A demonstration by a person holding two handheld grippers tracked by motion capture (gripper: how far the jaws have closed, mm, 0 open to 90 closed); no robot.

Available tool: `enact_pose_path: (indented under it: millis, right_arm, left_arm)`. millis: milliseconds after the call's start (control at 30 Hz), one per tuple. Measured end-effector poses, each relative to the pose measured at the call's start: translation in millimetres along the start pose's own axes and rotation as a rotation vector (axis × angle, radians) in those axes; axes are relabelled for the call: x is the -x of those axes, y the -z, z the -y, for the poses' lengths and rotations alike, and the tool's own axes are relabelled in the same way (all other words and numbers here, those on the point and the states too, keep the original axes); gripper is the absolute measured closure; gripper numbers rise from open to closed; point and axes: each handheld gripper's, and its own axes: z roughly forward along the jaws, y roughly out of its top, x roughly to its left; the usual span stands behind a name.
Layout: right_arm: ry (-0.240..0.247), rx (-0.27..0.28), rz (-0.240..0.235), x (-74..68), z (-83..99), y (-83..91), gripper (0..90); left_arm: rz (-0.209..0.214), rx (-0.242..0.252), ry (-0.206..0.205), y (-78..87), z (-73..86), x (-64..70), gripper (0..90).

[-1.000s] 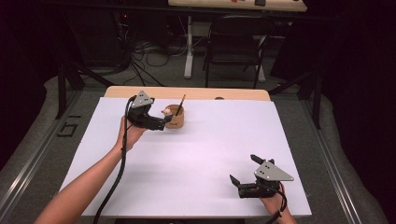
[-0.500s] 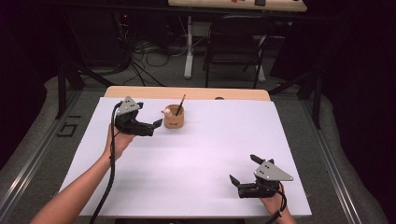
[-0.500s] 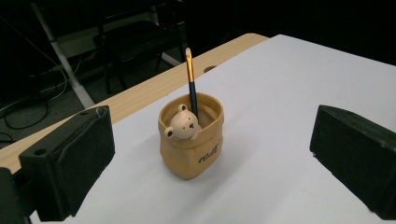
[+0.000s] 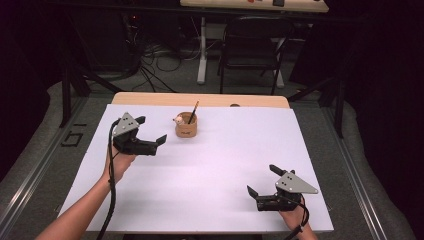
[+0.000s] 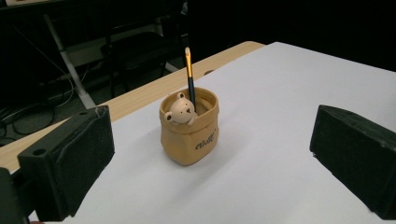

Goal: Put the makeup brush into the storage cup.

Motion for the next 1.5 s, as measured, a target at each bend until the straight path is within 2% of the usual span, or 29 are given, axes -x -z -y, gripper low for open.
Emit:
enact_pose_path:
  millis: [333,567,700,1000,1167,1300,1500]
  right_arm:
    - [0.006,0.016,-0.016,-0.8,-2.6,0.6,0.0]
    - [-0.012,0.044,0.011,0.0,-2.4,3.6,0.0]
    - [-0.015,0.042,0.014,-0.2,-2.3,6.2,0.0]
    - [-0.019,0.053,0.012,-2.1,-2.7,5.8,0.0]
    - [-0.017,0.057,0.017,-2.4,-2.7,7.1,0.0]
    - [-0.016,0.049,0.022,-2.1,-2.9,8.5,0.0]
    - [-0.016,0.050,0.021,-2.6,-2.8,7.9,0.0]
  left_arm:
    - [0.003,0.034,-0.019,17.8,14.1,15.5,0.0]
    - [0.010,0.064,-0.018,28.5,23.8,27.7,0.0]
    - [-0.002,0.089,-0.029,35.3,30.3,32.9,0.0]
    - [-0.018,0.127,-0.011,52.6,45.2,42.5,0.0]
    - [-0.021,0.153,-0.009,57.8,55.8,46.6,0.0]
    - [-0.019,0.159,0.008,60.7,65.9,49.1,0.0]
    - [-0.044,0.191,0.003,67.0,83.2,53.6,0.5]
